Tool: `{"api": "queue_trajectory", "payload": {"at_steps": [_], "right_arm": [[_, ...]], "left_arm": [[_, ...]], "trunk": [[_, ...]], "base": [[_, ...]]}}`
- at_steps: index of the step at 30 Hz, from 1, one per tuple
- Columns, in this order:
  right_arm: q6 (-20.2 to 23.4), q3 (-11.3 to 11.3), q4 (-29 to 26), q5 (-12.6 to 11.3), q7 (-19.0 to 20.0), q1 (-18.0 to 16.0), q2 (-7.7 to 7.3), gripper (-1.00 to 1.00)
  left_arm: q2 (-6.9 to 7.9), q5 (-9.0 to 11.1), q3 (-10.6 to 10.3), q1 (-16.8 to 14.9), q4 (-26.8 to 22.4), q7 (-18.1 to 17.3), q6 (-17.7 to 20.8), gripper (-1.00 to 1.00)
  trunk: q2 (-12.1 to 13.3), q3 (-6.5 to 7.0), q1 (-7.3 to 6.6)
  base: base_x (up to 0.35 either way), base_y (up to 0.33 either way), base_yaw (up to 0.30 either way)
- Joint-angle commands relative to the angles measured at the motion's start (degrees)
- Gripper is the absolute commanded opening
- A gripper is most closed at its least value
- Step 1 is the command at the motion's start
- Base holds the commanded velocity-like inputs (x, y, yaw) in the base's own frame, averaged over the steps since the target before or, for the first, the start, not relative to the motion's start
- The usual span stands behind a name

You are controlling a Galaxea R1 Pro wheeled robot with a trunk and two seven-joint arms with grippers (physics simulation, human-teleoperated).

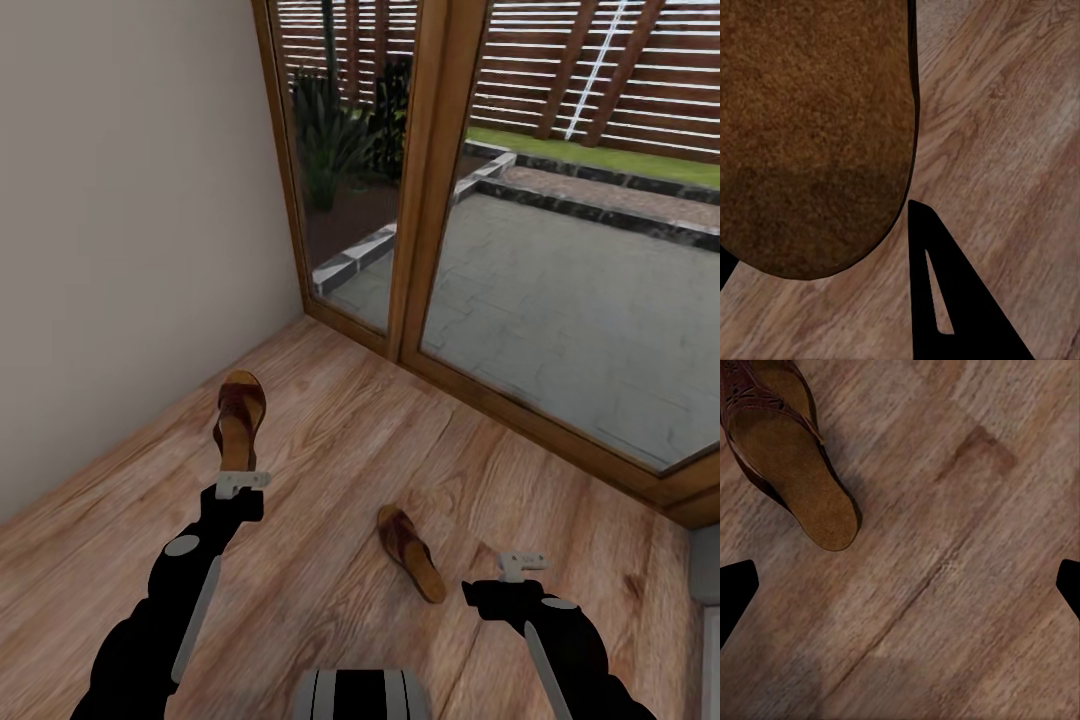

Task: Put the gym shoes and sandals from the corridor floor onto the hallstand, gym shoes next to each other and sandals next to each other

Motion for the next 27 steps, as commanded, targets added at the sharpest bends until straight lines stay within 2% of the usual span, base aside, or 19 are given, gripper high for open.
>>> {"api": "queue_trajectory", "payload": {"at_steps": [1, 9, 17, 27], "right_arm": [[0.27, 0.02, -0.06, 0.04, -0.01, -0.02, -0.01, 1.00], [0.27, 0.02, -0.06, 0.33, -0.03, -0.02, -0.01, 1.00], [0.28, 0.02, -0.06, 0.40, -0.03, -0.02, -0.01, 1.00], [0.27, 0.02, -0.06, 0.40, -0.03, -0.02, -0.01, 1.00]], "left_arm": [[-0.01, -0.35, -0.03, -0.02, -0.08, 0.02, 0.31, -1.00], [-0.01, -0.35, -0.03, -0.02, -0.08, 0.02, 0.30, -1.00], [-0.01, -0.36, 0.00, -0.02, -0.08, 0.02, 0.30, -1.00], [-0.01, -0.38, 0.05, -0.02, -0.16, 0.02, 0.32, -1.00]], "trunk": [[-0.02, -0.04, -0.01], [-0.02, -0.04, -0.01], [-0.02, -0.04, -0.01], [-0.02, -0.04, -0.01]], "base": [[0.059, -0.052, 0.000], [0.075, -0.075, 0.005], [0.004, -0.004, 0.199], [0.123, -0.047, 0.025]]}}
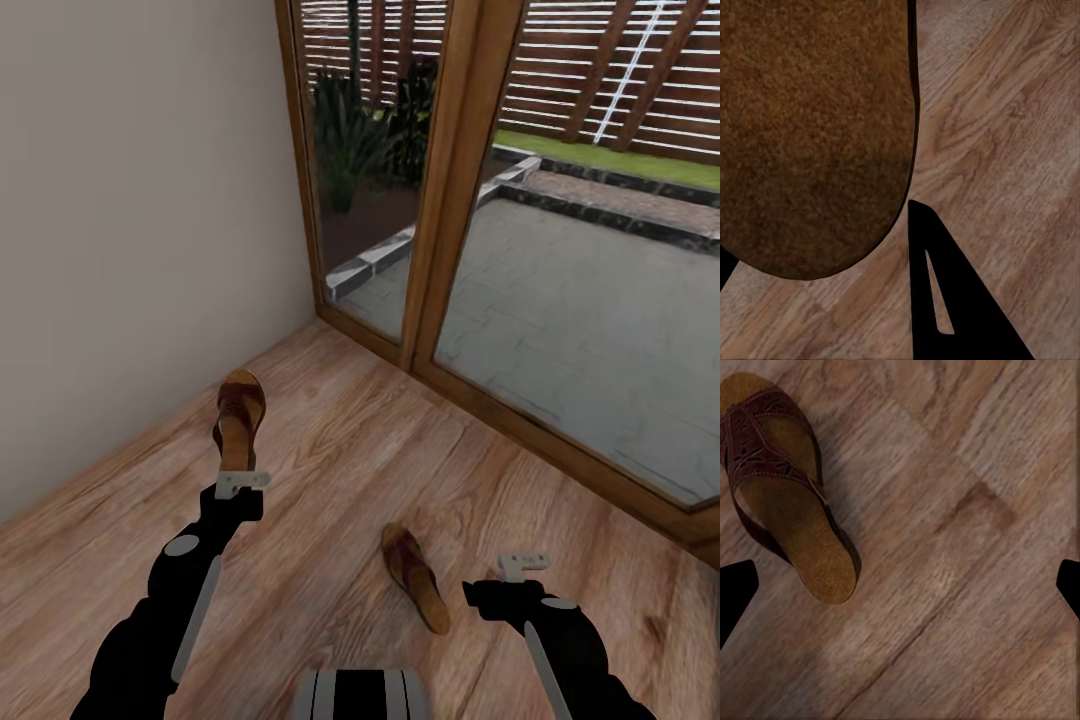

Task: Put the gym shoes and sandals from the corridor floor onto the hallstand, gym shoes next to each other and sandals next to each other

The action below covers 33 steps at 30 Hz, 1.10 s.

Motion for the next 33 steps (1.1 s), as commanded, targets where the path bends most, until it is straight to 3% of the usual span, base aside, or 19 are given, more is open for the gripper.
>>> {"api": "queue_trajectory", "payload": {"at_steps": [1, 33], "right_arm": [[0.27, 0.02, -0.06, 0.06, -0.01, -0.02, -0.01, 1.00], [0.27, 0.02, -0.06, 0.09, -0.01, -0.02, -0.01, 1.00]], "left_arm": [[-0.01, -0.35, -0.03, -0.02, -0.09, 0.02, 0.31, -1.00], [-0.01, -0.32, -0.12, -0.02, -0.09, 0.02, 0.30, -1.00]], "trunk": [[-0.02, -0.04, 0.00], [-0.02, -0.04, 0.00]], "base": [[0.060, -0.035, 0.002], [0.016, -0.026, 0.000]]}}
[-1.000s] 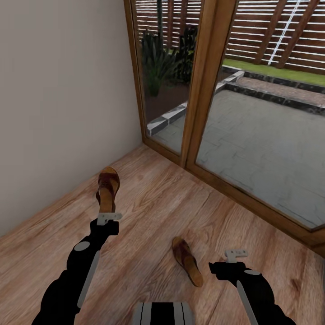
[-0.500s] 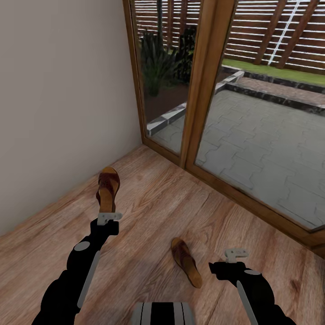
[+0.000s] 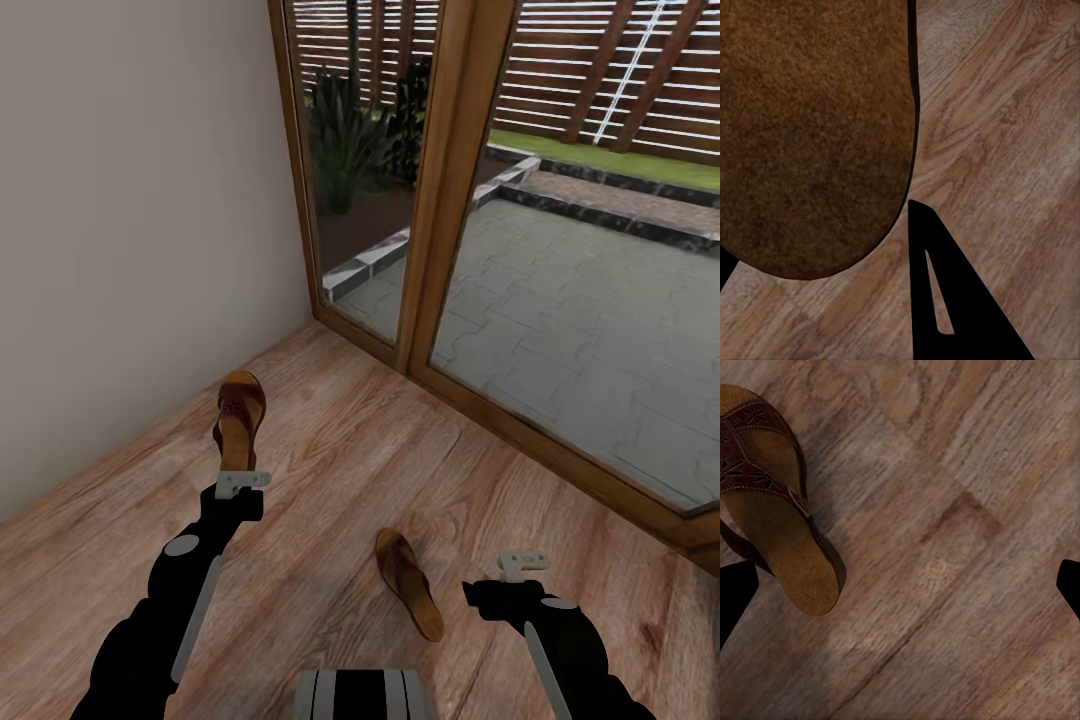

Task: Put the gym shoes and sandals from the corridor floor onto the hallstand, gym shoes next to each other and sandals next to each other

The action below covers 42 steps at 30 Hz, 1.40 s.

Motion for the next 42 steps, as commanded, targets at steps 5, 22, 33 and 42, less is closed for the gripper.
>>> {"api": "queue_trajectory", "payload": {"at_steps": [5, 22, 33, 42], "right_arm": [[0.28, 0.08, -0.06, 0.10, -0.01, -0.02, -0.04, 1.00], [-10.07, 4.48, 0.03, 0.20, 0.40, -0.02, 0.01, 1.00], [-11.48, 7.09, 0.03, 0.13, 0.26, -0.02, -0.01, 1.00], [-11.52, 6.99, 0.04, -0.35, 0.57, -0.02, -0.30, 1.00]], "left_arm": [[-0.01, -0.37, -0.03, -0.02, -0.09, 0.02, 0.32, -1.00], [-0.01, -0.40, -0.03, -0.02, -0.09, 0.02, 0.32, -1.00], [-0.01, -0.35, -0.03, -0.02, -0.09, 0.02, 0.33, -1.00], [-0.01, -0.37, -0.03, -0.02, -0.09, 0.02, 0.32, -1.00]], "trunk": [[-0.02, -0.04, -0.01], [-0.02, -0.04, -0.01], [-0.14, -2.37, 0.22], [-0.14, -2.92, 0.22]], "base": [[0.000, 0.000, 0.000], [0.000, 0.000, 0.000], [0.000, 0.000, 0.036], [0.000, 0.000, 0.098]]}}
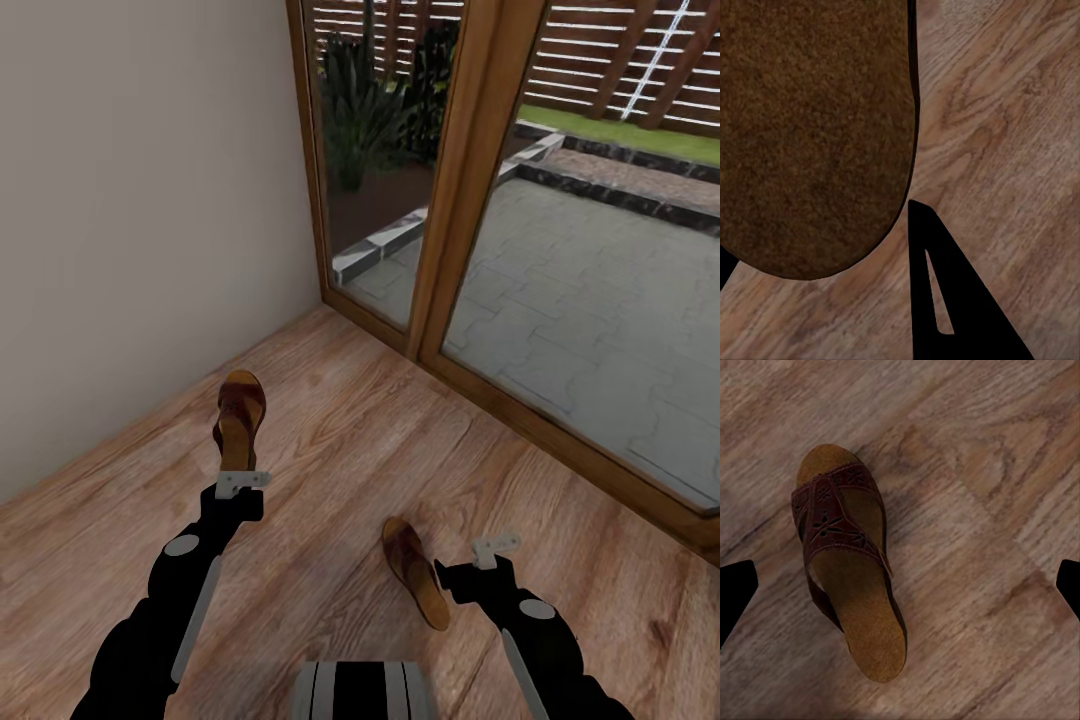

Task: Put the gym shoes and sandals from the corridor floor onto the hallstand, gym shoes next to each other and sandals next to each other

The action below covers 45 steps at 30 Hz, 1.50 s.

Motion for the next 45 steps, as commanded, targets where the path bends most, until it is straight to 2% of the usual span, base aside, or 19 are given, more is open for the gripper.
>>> {"api": "queue_trajectory", "payload": {"at_steps": [1, 5, 6, 10, 11, 15, 21, 28, 45], "right_arm": [[0.28, -0.02, -0.02, -0.01, 0.09, -0.02, -0.09, 1.00], [0.17, -0.38, 0.21, -0.13, 3.55, -0.02, -2.42, 1.00], [0.12, -0.44, 0.23, -0.10, 5.66, -0.02, -3.67, 1.00], [0.08, -0.53, 0.27, -0.18, 9.06, -0.02, -5.26, 1.00], [-0.02, -0.57, 0.32, -0.20, 11.54, -0.02, -5.79, 1.00], [-0.43, -0.51, 0.32, -0.13, 13.45, -0.02, -6.05, 1.00], [-0.54, -0.16, 0.22, 0.03, 13.91, -0.02, -5.88, 1.00], [-0.55, -0.30, 0.22, 0.41, 13.88, -0.02, -5.78, 1.00], [-0.55, -0.51, 0.00, 0.51, 13.62, -0.02, -5.72, 1.00]], "left_arm": [[-0.01, -0.35, -0.03, -0.02, -0.08, 0.02, 0.34, -1.00], [-0.02, -0.34, -0.03, -0.02, -0.08, 0.02, 0.34, -1.00], [-0.06, -0.34, -0.08, -0.02, -0.08, 0.02, 0.32, -1.00], [-0.14, -0.35, -0.17, -0.02, -0.08, 0.02, 0.36, -1.00], [-0.16, -0.35, -0.38, -0.02, -0.08, 0.02, 0.38, -1.00], [-0.18, -0.35, -0.68, -0.02, -0.08, 0.02, 0.39, -1.00], [-0.17, -0.34, -0.81, -0.02, -0.08, 0.02, 0.39, -1.00], [-0.18, -0.34, -0.82, -0.02, -0.08, 0.02, 0.39, -1.00], [-0.18, -0.34, -0.82, -0.02, -0.08, 0.02, 0.39, -1.00]], "trunk": [[-0.02, -0.05, -0.01], [-0.02, -0.07, -0.01], [-0.02, -0.07, -0.01], [-0.02, -0.07, -0.01], [-0.02, -0.07, -0.01], [-0.02, -0.07, -0.01], [-0.02, -0.07, -0.01], [-0.11, -1.74, 0.17], [-0.34, -7.04, 0.61]], "base": [[0.000, 0.000, 0.028], [0.000, 0.000, 0.007], [0.000, 0.000, 0.002], [0.000, 0.000, 0.001], [0.000, 0.000, 0.000], [0.000, 0.000, 0.000], [0.000, 0.000, 0.000], [0.000, 0.000, 0.000], [0.000, 0.000, -0.023]]}}
